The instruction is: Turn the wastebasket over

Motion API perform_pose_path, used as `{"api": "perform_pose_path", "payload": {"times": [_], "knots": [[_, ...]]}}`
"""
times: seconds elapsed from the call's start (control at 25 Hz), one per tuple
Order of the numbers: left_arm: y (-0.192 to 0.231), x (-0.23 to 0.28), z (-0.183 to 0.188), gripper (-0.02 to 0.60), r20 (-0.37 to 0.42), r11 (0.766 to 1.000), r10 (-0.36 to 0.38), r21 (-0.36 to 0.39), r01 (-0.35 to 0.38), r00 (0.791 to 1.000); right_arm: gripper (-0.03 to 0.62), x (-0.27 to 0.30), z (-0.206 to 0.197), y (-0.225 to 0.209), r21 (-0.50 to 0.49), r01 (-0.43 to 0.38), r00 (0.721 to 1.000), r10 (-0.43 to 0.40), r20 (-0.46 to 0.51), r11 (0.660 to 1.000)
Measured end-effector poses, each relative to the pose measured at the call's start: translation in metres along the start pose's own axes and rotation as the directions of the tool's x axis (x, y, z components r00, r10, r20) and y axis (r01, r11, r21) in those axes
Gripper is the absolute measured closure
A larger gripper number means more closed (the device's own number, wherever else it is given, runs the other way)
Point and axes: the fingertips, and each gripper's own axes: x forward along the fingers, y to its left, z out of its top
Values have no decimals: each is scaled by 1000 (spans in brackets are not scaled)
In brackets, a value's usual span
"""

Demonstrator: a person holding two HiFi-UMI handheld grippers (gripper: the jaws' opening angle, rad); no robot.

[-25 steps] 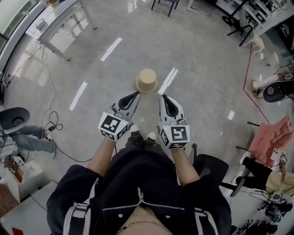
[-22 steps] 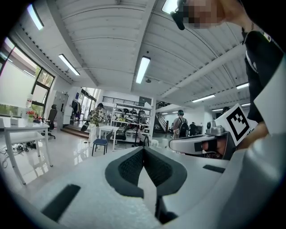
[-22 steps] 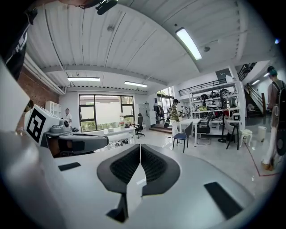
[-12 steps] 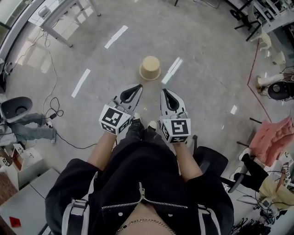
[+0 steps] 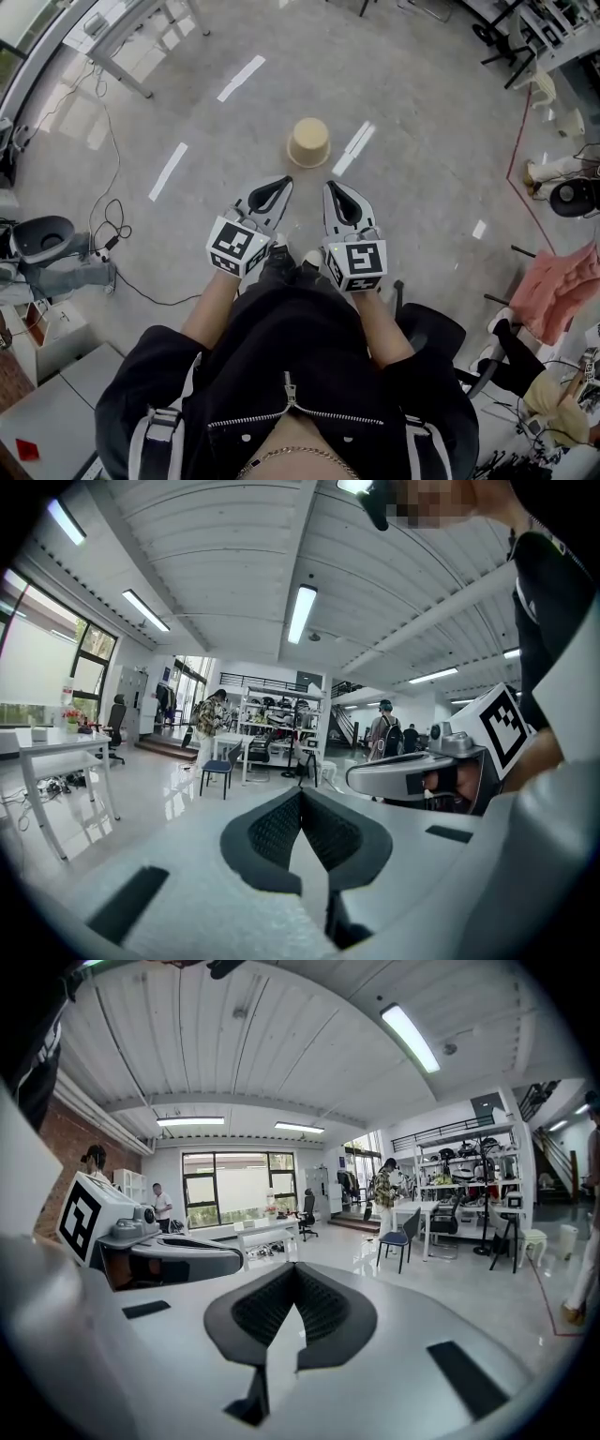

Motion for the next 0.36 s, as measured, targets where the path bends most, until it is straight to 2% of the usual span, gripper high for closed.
{"api": "perform_pose_path", "payload": {"times": [0.36], "knots": [[2,2,-1,577,-5,1000,3,-15,-3,1000,583,5,7,3,24,-7,1000,7,13,1000]]}}
